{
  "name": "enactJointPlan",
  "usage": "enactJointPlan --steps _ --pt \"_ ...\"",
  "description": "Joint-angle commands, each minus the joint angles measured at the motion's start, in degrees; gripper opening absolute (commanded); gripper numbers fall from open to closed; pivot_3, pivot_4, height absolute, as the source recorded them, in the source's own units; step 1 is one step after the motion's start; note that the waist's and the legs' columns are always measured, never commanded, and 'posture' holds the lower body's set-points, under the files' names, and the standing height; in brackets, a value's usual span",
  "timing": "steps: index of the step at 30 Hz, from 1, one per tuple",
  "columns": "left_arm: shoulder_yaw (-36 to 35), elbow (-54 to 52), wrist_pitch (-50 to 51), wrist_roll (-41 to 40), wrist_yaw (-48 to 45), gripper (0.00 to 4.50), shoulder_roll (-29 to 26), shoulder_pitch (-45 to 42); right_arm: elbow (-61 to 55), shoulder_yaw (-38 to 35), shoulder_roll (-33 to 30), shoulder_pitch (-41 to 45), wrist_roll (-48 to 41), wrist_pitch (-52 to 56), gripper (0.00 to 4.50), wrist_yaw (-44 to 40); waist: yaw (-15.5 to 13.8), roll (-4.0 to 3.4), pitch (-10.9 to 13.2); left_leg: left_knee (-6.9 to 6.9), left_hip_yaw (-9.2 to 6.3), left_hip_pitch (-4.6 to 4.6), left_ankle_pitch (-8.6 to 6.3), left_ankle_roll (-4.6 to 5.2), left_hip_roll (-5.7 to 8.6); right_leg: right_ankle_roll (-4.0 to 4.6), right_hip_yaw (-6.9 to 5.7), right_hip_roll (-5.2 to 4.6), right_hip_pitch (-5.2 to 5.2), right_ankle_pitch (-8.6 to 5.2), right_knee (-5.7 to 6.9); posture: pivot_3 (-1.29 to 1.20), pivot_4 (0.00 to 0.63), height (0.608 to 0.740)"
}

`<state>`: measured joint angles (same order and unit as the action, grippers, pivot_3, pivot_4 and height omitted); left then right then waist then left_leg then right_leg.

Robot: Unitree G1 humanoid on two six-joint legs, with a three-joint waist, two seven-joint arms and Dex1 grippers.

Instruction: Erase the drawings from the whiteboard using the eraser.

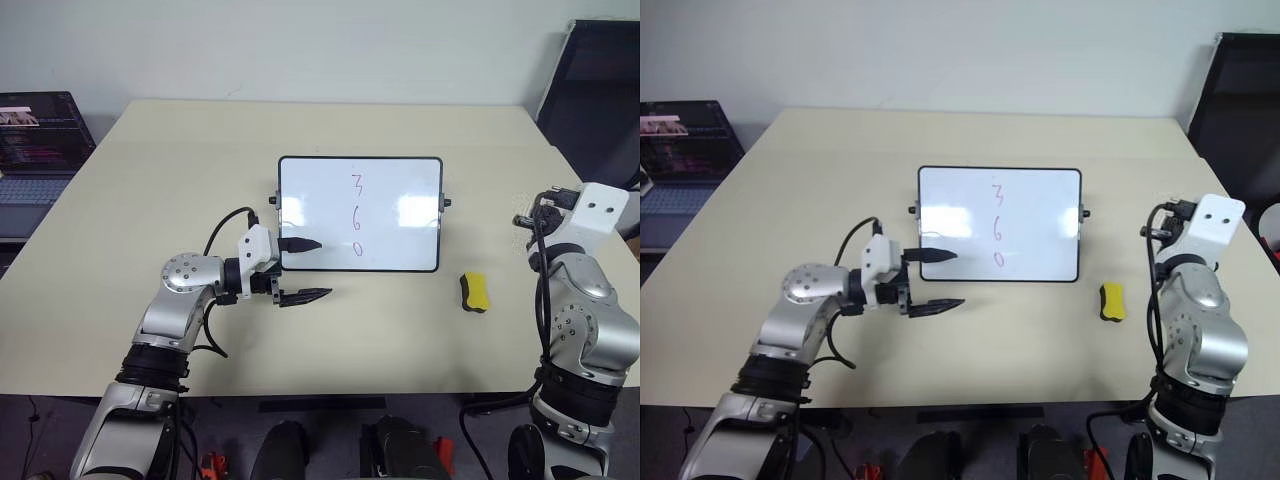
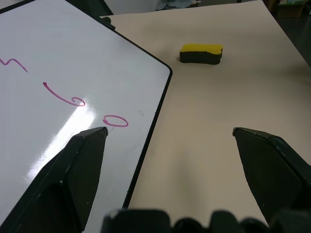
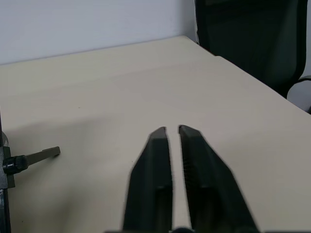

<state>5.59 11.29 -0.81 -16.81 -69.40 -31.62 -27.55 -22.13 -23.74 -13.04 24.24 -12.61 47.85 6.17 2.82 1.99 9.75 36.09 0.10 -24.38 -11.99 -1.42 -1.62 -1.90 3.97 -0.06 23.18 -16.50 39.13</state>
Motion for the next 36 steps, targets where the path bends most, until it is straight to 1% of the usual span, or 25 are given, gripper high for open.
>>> enactJointPlan --steps 1,6,10,16,18,21,27,28,31,32,36 --pt "-1.04 -0.76 -1.12 -0.33 -0.12 4.50 -0.36 -0.88 -2.37 -1.15 -0.76 0.49 -0.34 -1.65 0.02 0.12 0.00 0.00 0.00 0.00 0.00 0.00 0.00 0.00 0.00 0.00 0.00 0.00 0.00 0.00 0.00 0.00 0.150 0.740" --pt "-1.01 -0.75 -1.03 -0.33 -0.08 4.50 -0.32 -0.94 -2.51 -1.15 -0.77 0.33 -0.41 -1.70 0.02 0.17 0.00 0.00 0.00 0.00 0.00 0.00 0.00 0.00 0.00 0.00 0.00 0.00 0.00 0.00 0.00 0.00 0.150 0.740" --pt "-0.98 -0.78 -0.98 -0.31 -0.05 4.50 -0.30 -0.92 -2.21 -1.05 -1.53 0.13 0.35 3.55 0.02 1.38 0.00 0.00 0.00 0.00 0.00 0.00 0.00 0.00 0.00 0.00 -0.01 0.00 0.00 0.00 0.00 0.00 0.150 0.740" --pt "-0.90 -1.10 -0.77 -0.40 0.33 4.50 0.04 -0.60 -6.12 0.37 -4.26 1.47 -2.01 27.08 0.02 -0.46 0.01 -0.01 -0.01 0.00 -0.02 0.00 0.00 0.00 -0.02 0.01 0.00 0.00 0.00 0.00 0.02 0.00 0.150 0.740" --pt "-0.80 -1.28 -0.74 -0.40 0.66 4.50 0.39 -0.40 -7.45 0.21 -4.99 2.55 -2.00 32.17 0.02 -1.11 0.03 -0.02 -0.01 0.00 -0.05 0.00 0.00 0.00 -0.02 0.01 0.01 0.00 0.01 0.00 0.04 0.00 0.150 0.740" --pt "-0.65 -1.52 -0.76 -0.37 1.42 4.50 1.26 -0.05 -8.52 -1.06 -6.16 5.73 -3.27 36.34 0.54 -3.42 0.03 -0.02 -0.01 0.03 -0.04 0.00 0.00 0.00 0.00 0.00 0.02 0.00 0.01 0.00 0.04 0.00 0.150 0.740" --pt "-0.77 -1.03 -0.98 -0.23 1.52 4.50 1.44 -0.07 -9.15 -0.41 -5.97 9.46 -2.85 44.41 2.67 -4.39 0.01 -0.02 -0.01 0.01 -0.03 0.00 0.00 0.00 0.00 0.00 -0.03 0.01 0.00 0.00 0.02 0.00 0.150 0.740" --pt "-0.79 -0.88 -1.02 -0.20 1.54 4.50 1.49 -0.18 -9.36 -0.20 -5.71 9.28 -3.26 44.65 2.99 -4.23 0.00 -0.02 -0.01 0.01 -0.03 -0.01 0.00 0.00 0.00 0.00 -0.03 0.00 0.00 0.00 0.01 0.00 0.150 0.740" --pt "-0.79 -0.66 -1.14 -0.11 1.70 4.50 1.65 -0.34 -10.10 0.46 -4.74 8.36 -3.91 44.65 4.15 -3.14 0.02 -0.02 -0.01 0.01 -0.03 -0.01 0.00 0.00 0.01 -0.01 0.00 -0.01 0.00 0.01 0.01 0.00 0.150 0.740" --pt "-0.77 -0.65 -1.20 -0.07 1.78 4.50 1.72 -0.33 -10.45 0.65 -4.03 7.64 -3.97 44.65 4.43 -2.46 0.02 -0.02 -0.01 0.01 -0.04 -0.01 0.00 0.01 0.01 -0.01 -0.01 -0.01 0.00 0.01 0.01 0.00 0.150 0.740" --pt "-0.73 -1.03 -1.25 -0.06 2.05 4.50 1.90 0.09 -12.12 0.58 -0.56 4.21 -4.53 44.65 4.47 -0.25 0.04 -0.01 -0.02 0.01 -0.04 -0.02 0.00 0.01 0.00 -0.01 -0.03 0.00 0.00 0.01 0.01 0.00 0.150 0.740"
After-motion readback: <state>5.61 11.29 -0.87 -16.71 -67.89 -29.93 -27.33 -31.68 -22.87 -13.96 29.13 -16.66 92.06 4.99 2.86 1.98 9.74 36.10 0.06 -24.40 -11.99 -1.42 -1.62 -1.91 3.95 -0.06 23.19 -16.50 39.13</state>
